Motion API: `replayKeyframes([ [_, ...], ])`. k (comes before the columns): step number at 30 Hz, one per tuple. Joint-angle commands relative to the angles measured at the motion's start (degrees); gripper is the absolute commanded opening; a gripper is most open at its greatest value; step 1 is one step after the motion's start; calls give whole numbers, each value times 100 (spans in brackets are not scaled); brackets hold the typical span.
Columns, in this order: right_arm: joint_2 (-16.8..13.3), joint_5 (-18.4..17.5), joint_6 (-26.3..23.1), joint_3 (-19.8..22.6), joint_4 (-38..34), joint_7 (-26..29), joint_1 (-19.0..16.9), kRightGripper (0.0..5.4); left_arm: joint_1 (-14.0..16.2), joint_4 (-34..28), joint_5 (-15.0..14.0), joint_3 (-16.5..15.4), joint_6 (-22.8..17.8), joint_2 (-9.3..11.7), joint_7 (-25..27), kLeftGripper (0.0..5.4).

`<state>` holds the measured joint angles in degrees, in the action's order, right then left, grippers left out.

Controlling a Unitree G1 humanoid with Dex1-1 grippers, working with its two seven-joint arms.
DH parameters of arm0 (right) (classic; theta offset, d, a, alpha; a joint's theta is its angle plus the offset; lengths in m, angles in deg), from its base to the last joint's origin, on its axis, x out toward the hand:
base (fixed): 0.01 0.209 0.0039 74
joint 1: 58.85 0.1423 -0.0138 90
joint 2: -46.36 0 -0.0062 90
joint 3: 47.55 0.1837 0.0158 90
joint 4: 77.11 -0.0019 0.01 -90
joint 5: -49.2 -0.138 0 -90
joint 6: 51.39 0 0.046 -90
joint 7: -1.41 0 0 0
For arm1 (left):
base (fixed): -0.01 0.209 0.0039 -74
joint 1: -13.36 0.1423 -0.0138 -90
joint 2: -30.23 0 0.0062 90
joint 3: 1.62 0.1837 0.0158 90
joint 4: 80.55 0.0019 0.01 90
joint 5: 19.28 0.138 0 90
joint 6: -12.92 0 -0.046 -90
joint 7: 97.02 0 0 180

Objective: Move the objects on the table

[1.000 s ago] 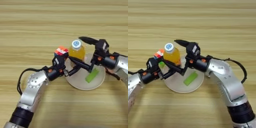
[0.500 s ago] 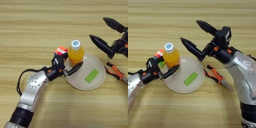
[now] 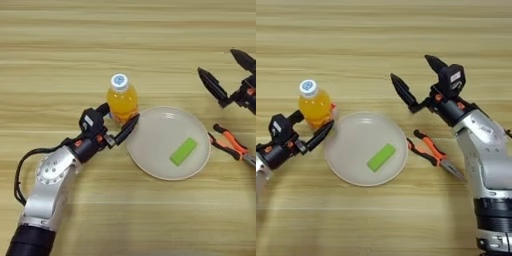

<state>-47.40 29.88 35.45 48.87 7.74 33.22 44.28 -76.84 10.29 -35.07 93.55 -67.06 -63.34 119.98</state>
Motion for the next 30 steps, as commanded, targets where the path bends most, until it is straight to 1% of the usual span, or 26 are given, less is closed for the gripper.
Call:
replayKeyframes([
  [1, 154, 466, 459, -47, 616, -341, 40, 540, 111, -253, -290, -322, -196, 33, -142, 338],
  [5, 230, 631, 785, -26, 1088, -471, 87, 540, 263, -342, -346, -548, -355, 88, -285, 338],
  [9, 251, 698, 988, 10, 1367, -545, 173, 540, 430, -406, -312, -632, -468, 147, -319, 338],
  [16, 279, 685, 1132, 60, 1566, -616, 263, 540, 652, -429, -134, -516, -519, 171, -323, 338],
  [20, 297, 674, 1162, 58, 1576, -654, 283, 540, 715, -400, -63, -428, -558, 170, -338, 338],
  [21, 303, 668, 1166, 57, 1573, -664, 289, 540, 720, -383, -45, -408, -557, 166, -343, 338],
  [23, 337, 594, 1150, 72, 1545, -663, 307, 540, 712, -295, 95, -338, -509, 156, -375, 338],
  [25, 359, 561, 1136, 79, 1512, -668, 318, 540, 691, -235, 176, -312, -478, 147, -403, 338],
  [30, 402, 540, 1144, 87, 1436, -689, 319, 540, 606, -147, 220, -314, -464, 123, -456, 338],
])
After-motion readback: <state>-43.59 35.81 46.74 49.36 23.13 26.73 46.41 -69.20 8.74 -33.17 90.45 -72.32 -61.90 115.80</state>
